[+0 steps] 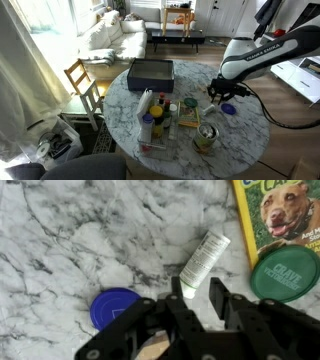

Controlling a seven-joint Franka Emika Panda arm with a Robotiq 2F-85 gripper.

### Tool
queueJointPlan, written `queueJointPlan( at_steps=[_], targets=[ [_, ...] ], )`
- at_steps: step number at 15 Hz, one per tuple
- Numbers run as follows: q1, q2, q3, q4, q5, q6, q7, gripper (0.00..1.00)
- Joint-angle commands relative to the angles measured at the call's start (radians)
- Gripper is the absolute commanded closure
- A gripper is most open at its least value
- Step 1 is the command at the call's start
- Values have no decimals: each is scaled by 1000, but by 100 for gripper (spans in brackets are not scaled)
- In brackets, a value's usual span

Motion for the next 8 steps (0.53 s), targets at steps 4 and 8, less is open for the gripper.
queueJointPlan(
  at_steps=[4,8],
  targets=[
    [-17,11,5,-11,-65,22,48,33],
    [-95,41,40,5,77,15,-26,3]
  ],
)
